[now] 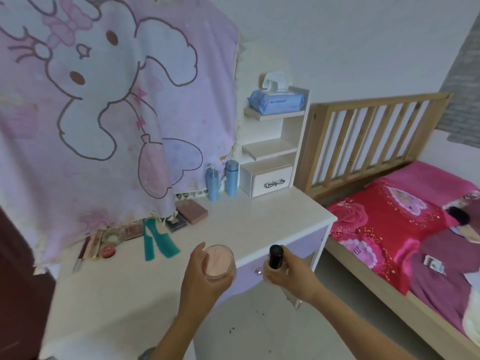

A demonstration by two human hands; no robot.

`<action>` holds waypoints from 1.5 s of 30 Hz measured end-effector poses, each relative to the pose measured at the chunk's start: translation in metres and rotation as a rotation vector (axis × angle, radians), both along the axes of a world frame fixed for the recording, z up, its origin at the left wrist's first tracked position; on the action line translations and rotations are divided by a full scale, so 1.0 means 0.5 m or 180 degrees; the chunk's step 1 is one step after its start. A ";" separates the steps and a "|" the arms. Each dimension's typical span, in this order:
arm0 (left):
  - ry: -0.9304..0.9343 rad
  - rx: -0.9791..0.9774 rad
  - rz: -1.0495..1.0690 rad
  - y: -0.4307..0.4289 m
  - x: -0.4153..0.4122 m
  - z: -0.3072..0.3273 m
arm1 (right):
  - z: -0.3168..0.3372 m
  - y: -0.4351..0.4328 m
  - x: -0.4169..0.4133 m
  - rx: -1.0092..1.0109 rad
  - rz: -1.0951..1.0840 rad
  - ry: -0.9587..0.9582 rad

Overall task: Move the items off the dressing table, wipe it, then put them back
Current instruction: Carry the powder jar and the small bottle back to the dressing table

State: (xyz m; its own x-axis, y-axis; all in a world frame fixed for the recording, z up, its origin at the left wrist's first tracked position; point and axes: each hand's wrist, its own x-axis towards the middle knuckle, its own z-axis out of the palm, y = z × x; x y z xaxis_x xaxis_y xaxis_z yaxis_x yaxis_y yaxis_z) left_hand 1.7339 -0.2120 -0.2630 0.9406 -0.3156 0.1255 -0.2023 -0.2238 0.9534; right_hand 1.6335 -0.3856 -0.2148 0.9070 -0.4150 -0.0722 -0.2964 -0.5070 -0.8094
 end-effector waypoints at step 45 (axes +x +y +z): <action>0.0454 0.2549 0.0879 -0.423 0.684 -0.192 | -0.227 -0.451 0.713 0.0128 0.0736 0.0671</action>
